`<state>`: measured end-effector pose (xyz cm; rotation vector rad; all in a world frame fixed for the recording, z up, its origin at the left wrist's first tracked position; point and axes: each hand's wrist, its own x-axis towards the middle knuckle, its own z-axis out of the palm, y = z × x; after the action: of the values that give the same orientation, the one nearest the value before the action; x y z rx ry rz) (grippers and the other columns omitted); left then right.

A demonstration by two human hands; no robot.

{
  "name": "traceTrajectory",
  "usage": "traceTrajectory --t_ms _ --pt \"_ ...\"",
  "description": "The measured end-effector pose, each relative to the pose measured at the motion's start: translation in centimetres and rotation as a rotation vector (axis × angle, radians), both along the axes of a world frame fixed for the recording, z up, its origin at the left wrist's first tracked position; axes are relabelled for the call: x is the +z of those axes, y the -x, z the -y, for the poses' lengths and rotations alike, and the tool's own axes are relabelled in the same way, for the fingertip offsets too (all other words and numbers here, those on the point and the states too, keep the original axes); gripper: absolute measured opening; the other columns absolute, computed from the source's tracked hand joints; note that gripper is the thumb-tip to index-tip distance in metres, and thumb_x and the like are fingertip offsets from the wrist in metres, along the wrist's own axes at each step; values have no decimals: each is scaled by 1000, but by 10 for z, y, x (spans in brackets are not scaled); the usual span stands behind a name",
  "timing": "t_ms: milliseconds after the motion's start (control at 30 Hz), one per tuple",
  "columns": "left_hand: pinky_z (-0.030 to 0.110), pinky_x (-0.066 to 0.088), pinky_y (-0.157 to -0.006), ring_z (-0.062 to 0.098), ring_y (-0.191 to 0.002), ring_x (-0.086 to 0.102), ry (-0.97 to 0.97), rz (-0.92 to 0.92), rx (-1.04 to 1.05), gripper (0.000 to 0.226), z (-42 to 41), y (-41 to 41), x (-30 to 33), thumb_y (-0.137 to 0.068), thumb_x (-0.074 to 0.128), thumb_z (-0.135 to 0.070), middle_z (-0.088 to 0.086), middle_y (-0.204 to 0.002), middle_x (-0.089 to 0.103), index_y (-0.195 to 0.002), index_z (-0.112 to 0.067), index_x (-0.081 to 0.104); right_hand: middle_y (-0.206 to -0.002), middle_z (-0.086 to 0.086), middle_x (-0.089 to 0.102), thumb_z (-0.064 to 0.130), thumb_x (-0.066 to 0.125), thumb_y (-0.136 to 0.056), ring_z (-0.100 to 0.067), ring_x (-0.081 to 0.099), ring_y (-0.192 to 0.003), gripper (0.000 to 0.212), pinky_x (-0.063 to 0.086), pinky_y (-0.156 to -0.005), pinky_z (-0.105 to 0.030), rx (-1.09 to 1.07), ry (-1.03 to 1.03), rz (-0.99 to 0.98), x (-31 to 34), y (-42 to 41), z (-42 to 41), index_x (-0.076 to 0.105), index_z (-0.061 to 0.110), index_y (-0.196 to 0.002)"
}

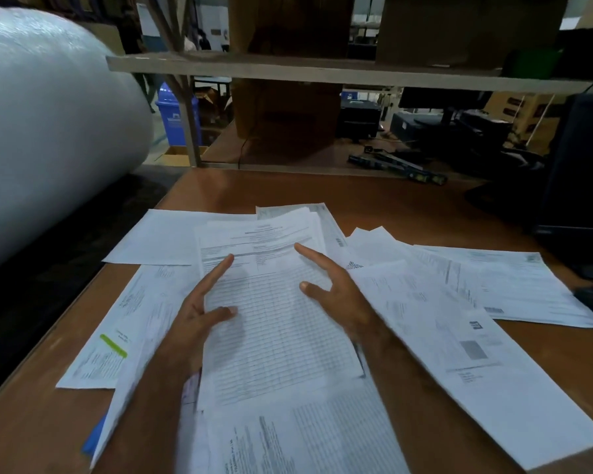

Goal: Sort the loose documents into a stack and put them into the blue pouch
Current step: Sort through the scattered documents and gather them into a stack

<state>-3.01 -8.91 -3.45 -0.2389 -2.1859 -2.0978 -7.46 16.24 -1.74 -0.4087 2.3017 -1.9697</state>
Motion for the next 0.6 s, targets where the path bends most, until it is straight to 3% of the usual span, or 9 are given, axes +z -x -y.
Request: traceTrajectory --t_ms 67,133,233,333,433,500,600 --pt "14 48 -94 -16 -128 47 -20 -9 36 67 1 2 0 -92 67 0 -38 -142 50 -143 -41 55 -148 14 50 13 65 -99 -8 51 -133 59 53 -106 -38 -102 -60 -72 -3 -3 9 50 47 -145" --pt "10 51 -88 -16 -125 50 -56 0 40 64 1 5 -3 -92 65 5 -34 -140 54 -142 -34 58 -148 10 48 17 65 -99 -6 46 -133 63 47 -111 -34 -177 -180 -122 -2 -4 14 41 41 -153" --pt "4 49 -84 -21 -119 52 -9 -40 40 57 1 4 -4 -93 61 6 -29 -138 56 -139 -27 59 -154 9 42 36 68 -96 -6 44 -132 70 45 -105 -29 -99 -320 -117 12 -3 -4 33 40 -156" --pt "25 45 -107 -1 -135 50 8 -62 34 56 8 10 -8 -92 63 5 -14 -146 56 -138 -28 62 -162 9 35 56 73 -86 -17 43 -141 81 42 -108 -34 8 -671 -29 25 5 -59 32 42 -154" --pt "44 41 -113 12 -140 49 -29 -55 24 60 14 12 -11 -91 62 11 -11 -148 56 -137 -27 64 -164 7 29 78 78 -64 -23 35 -146 114 34 -118 -45 117 -1139 102 19 8 -108 23 41 -158" --pt "46 41 -114 14 -139 50 -48 -67 18 61 15 11 -10 -90 62 14 -10 -148 57 -136 -26 65 -162 8 32 85 75 -56 -24 35 -145 120 32 -118 -51 93 -1188 124 8 8 -118 26 41 -156" --pt "41 47 -111 12 -137 52 -58 -70 50 62 20 8 -6 -89 61 15 -13 -146 58 -134 -27 65 -151 0 47 70 73 -75 -27 45 -137 90 39 -112 -46 -189 -1070 5 -7 15 -121 41 32 -150"
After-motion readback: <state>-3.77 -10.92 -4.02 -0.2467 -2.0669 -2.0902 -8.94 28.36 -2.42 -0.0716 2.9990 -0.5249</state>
